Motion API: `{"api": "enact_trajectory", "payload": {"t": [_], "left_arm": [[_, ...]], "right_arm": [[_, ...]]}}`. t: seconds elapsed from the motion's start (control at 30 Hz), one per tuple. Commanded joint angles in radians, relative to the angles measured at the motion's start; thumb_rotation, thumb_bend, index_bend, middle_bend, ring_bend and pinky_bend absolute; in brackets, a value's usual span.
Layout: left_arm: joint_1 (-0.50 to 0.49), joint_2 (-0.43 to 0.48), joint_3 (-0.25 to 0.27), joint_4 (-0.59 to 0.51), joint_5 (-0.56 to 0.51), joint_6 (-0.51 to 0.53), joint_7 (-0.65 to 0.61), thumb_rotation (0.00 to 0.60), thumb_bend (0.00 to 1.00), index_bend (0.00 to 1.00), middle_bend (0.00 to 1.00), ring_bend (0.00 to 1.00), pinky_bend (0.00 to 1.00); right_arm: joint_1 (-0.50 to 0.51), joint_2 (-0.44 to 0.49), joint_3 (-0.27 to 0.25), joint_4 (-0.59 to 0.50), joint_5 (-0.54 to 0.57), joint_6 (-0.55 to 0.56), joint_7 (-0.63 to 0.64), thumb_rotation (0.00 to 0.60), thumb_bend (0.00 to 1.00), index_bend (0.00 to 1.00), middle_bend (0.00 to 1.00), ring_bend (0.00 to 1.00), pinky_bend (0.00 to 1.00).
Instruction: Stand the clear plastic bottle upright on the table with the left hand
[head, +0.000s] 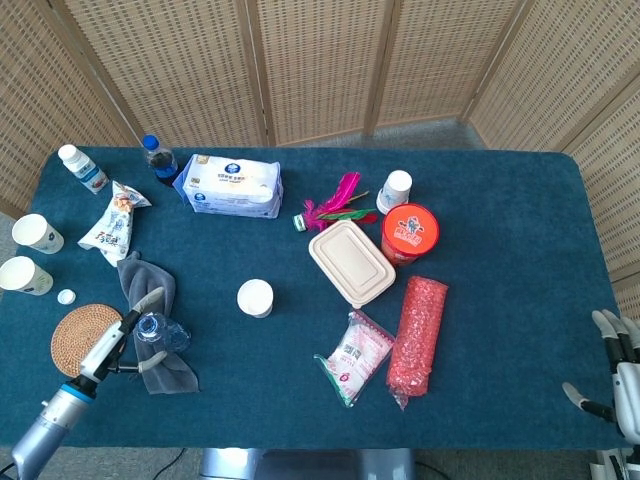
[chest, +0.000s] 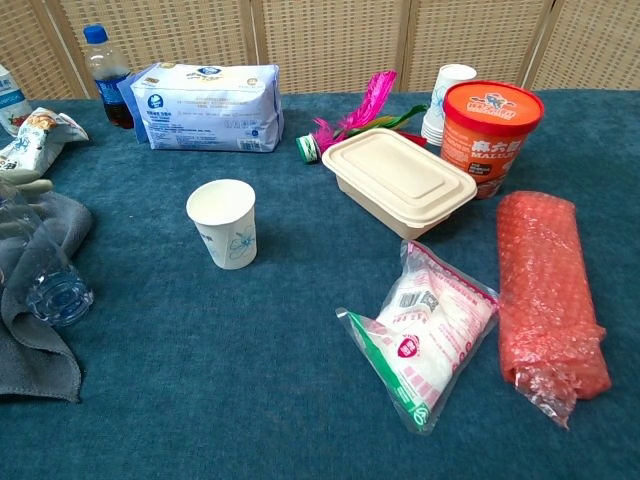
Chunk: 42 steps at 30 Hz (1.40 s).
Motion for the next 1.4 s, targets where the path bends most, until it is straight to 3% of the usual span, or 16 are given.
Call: {"api": "enact_trajectory", "payload": {"t": [0.03,0.23,0.33,0.5,0.83,1.17,1.4], "left_arm": [[-0.005,-0.009,0.001,0.006,0.001,0.007,-0.014,0.530,0.32,0.01,0.00,0.00,0.00],[-0.022,-0.028,0.010,0.027,0.007,0.002,-0.035,0.528,0.38,0.10,0.02,0.00,0.01],[-0.026,-0.038,0.010,0.036,0.002,-0.002,-0.035,0.534,0.45,0.20,0.12,0.10,0.11],[-0.034,-0.052,0.009,0.047,-0.010,-0.016,-0.017,0.595,0.54,0.32,0.30,0.30,0.30],[-0.042,-0.054,-0.030,0.011,-0.049,-0.012,0.119,0.600,0.56,0.34,0.33,0.32,0.40],[-0.111,0.114,-0.055,-0.184,-0.045,-0.062,0.298,0.600,0.57,0.35,0.36,0.35,0.46],[-0.174,0.250,-0.111,-0.325,-0.119,-0.165,0.544,0.600,0.57,0.34,0.36,0.36,0.48]], "right_arm": [[-0.004,0.001,-0.001,0.000,0.001,0.004,0.004,0.600,0.00,0.00,0.00,0.00,0.00],[-0.014,0.004,-0.004,0.003,-0.004,0.015,0.012,0.600,0.00,0.00,0.00,0.00,0.00],[-0.018,0.004,-0.004,0.005,-0.005,0.021,0.018,0.600,0.00,0.00,0.00,0.00,0.00],[-0.021,0.004,-0.004,0.007,-0.005,0.022,0.023,0.600,0.00,0.00,0.00,0.00,0.00],[-0.022,0.007,0.000,0.004,-0.005,0.021,0.020,0.600,0.00,0.00,0.00,0.00,0.00],[-0.025,0.006,0.000,0.013,-0.001,0.018,0.034,0.600,0.00,0.00,0.00,0.00,0.00],[-0.026,-0.001,0.001,0.027,-0.001,0.017,0.049,0.600,0.00,0.00,0.00,0.00,0.00]]}}
